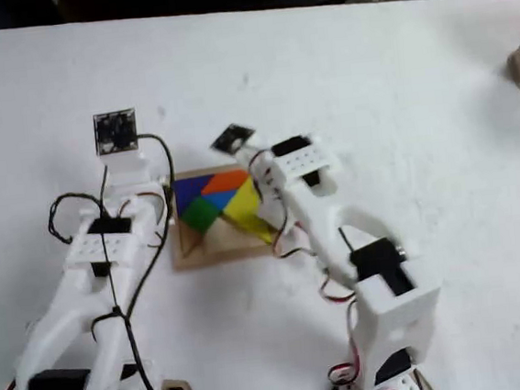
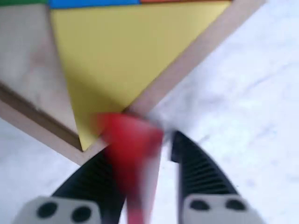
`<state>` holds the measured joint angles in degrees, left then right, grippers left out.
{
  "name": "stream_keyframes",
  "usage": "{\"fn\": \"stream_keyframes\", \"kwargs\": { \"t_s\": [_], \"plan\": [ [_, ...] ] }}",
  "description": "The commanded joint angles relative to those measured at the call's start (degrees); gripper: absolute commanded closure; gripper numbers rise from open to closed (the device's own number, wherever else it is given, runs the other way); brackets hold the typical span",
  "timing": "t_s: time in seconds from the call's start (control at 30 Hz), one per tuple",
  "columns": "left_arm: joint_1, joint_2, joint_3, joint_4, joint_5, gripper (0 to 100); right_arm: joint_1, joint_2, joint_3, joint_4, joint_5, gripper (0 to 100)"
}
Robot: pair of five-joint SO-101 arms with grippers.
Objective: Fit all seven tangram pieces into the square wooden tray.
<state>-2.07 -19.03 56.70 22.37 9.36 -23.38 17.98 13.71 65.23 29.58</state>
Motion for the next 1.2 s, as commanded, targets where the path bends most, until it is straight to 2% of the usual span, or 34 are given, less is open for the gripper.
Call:
{"fn": "stream_keyframes", "kwargs": {
  "t_s": [0.0,0.3,0.47,0.57,0.83,1.03,1.17],
  "plan": [
    [-0.7,-0.2,-3.7,-1.5,0.3,98,1.1,-0.2,-0.3,2.1,-0.2,98.2],
    [-0.7,-0.2,-3.7,-1.7,0.3,98,4.0,-7.0,-3.6,8.7,-0.5,98.1],
    [-3.0,-0.6,-3.9,-1.8,0.3,98,3.0,-11.0,-3.7,9.9,-6.2,98.1],
    [-4.9,-0.5,-4.6,-1.8,0.3,98,0.0,-12.6,-3.7,9.5,-6.8,98.1],
    [-10.5,-0.3,-5.1,-1.8,0.4,98,-11.5,-11.6,-3.7,-1.3,1.8,98.1],
    [-11.6,-0.2,-5.7,-1.8,0.6,98,-12.3,-6.2,-5.5,-9.5,5.5,97.4],
    [-11.6,-0.2,-5.7,-1.8,0.6,98,-11.1,-0.4,-12.4,-7.6,5.7,86.8]
  ]
}}
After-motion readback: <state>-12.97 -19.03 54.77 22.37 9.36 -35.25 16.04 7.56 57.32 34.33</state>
